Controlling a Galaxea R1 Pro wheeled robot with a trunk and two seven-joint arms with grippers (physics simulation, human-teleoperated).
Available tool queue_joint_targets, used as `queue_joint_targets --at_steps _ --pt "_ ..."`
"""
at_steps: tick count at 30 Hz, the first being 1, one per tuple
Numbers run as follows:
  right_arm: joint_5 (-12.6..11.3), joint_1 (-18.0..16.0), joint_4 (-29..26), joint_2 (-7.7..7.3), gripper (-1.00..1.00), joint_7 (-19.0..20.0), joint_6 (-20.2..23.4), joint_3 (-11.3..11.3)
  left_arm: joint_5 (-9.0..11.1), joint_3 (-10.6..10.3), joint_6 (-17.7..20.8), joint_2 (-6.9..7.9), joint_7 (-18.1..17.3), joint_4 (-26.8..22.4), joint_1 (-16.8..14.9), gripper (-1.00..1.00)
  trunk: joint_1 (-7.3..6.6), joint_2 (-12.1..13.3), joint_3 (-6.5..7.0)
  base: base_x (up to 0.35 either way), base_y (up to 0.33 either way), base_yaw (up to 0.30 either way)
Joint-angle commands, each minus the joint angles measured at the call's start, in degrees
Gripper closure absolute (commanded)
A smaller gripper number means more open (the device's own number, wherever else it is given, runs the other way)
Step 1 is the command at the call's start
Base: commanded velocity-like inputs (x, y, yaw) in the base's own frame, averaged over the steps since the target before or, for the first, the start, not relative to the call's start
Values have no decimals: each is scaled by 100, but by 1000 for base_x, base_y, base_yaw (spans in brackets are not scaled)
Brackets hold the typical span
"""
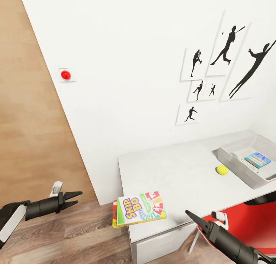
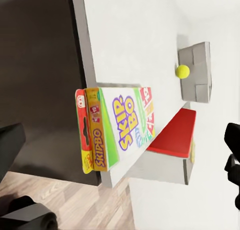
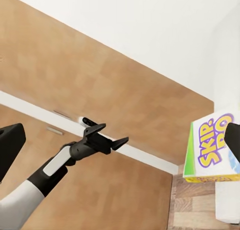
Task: Put all the toys in the child's room - the three board games (two on the bed and one on the table), the two jigsaw puzzles on the table, and the tennis ball on the table - inside the toy box on the table in the child's room.
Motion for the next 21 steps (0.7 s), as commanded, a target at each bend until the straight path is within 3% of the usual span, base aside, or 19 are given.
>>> queue_joint_targets --at_steps 1,8,11,16,21 --pt "-32 0 -4 -1 -100 20 38 -16 -2 5 28 -15 13 3 -4 -100 3 -11 -10 0 0 0" --pt "-56 17 -10 -2 -100 623 61 -64 21 14 44 -84 288 13 -4 -100 3 -11 -10 0 0 0" --pt "-63 25 -7 -6 -100 1010 73 -77 13 8 43 -222 345 19 -4 -100 3 -11 -10 0 0 0" --pt "-66 28 4 -7 -100 1182 76 -108 -10 4 35 -466 470 171 -4 -100 113 -211 -100 0 0 0" --pt "-66 29 16 -24 -100 1224 84 -128 -20 5 0 -552 557 295 -4 -100 113 -211 -100 0 0 0"
